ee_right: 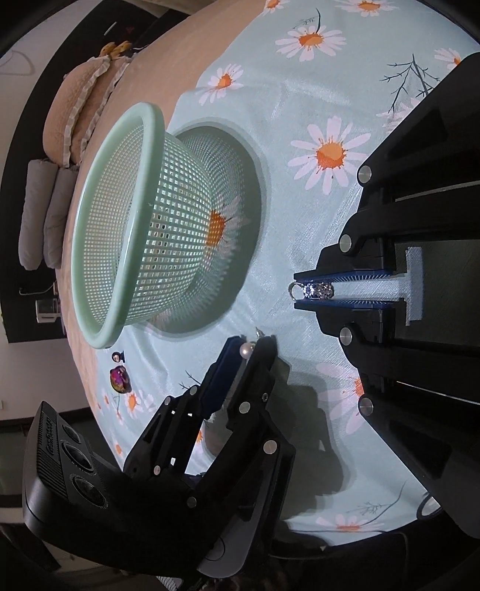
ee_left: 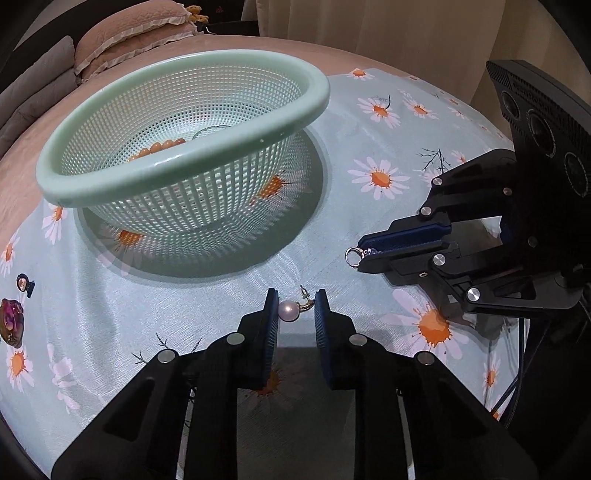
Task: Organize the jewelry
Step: 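Carry the pearl earring and silver earring over the basket with both tools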
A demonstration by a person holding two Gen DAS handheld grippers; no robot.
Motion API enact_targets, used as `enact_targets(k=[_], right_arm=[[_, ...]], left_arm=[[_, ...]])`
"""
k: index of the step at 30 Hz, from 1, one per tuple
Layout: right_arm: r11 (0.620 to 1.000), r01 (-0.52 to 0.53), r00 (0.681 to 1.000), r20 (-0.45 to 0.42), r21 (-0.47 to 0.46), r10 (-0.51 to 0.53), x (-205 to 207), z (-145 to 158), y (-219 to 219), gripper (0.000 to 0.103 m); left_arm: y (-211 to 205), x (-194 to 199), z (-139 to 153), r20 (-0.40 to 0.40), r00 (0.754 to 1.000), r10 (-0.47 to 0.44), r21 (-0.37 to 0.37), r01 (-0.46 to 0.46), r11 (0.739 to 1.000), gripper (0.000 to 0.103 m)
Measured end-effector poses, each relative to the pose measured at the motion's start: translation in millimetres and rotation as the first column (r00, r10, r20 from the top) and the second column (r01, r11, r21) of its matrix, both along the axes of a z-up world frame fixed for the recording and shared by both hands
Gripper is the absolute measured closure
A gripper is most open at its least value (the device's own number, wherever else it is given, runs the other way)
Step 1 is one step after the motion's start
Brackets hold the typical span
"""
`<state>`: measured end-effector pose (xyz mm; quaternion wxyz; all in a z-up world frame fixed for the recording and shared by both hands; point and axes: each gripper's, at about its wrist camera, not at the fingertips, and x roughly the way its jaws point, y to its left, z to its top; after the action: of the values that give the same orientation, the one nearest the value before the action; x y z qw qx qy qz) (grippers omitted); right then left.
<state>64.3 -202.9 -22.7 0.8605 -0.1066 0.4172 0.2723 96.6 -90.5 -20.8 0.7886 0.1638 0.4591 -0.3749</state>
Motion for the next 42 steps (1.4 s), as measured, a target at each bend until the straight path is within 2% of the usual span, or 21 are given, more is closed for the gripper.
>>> enact_targets(k=[3, 8, 15, 23, 32, 36, 42], right_arm=[[1.0, 0.001, 1.0, 0.0, 0.007, -0.001, 0, 1, -2, 0.095], [0.999, -0.002, 0.999, 0.033, -0.035, 0.003, -2, 12, -7, 0.095], [0.996, 0.053, 0.992, 0.12, -0.07, -0.044, 3, 48, -29, 0.095], [0.992, 0.055, 0.981, 0.194, -0.116, -0.031, 12, 81, -27, 0.095], [0.993, 0.05, 0.966, 0.259, -0.11, -0.02, 32, 114, -19, 0.095], [0.992, 0.044, 0.965, 0.262, -0.117, -0.012, 45, 117, -13, 0.095], [0.992, 0.028, 0.972, 0.235, -0.123, 0.002, 62, 105, -9, 0.095]], left_arm=[[2, 0, 2, -0.001, 1.0, 0.003, -0.004, -0.003, 1.0, 0.082], [8, 0, 9, 0.012, 1.0, 0.017, 0.009, -0.017, 1.0, 0.083], [8, 2, 25, 0.049, 0.998, 0.033, 0.021, -0.034, 0.999, 0.083], [9, 3, 55, 0.102, 0.994, 0.047, 0.03, -0.05, 0.998, 0.083], [20, 9, 103, 0.208, 0.975, 0.072, 0.015, -0.077, 0.997, 0.082], [21, 20, 115, 0.227, 0.969, 0.097, 0.003, -0.1, 0.995, 0.082], [14, 44, 104, 0.209, 0.973, 0.099, 0.033, -0.108, 0.994, 0.082]])
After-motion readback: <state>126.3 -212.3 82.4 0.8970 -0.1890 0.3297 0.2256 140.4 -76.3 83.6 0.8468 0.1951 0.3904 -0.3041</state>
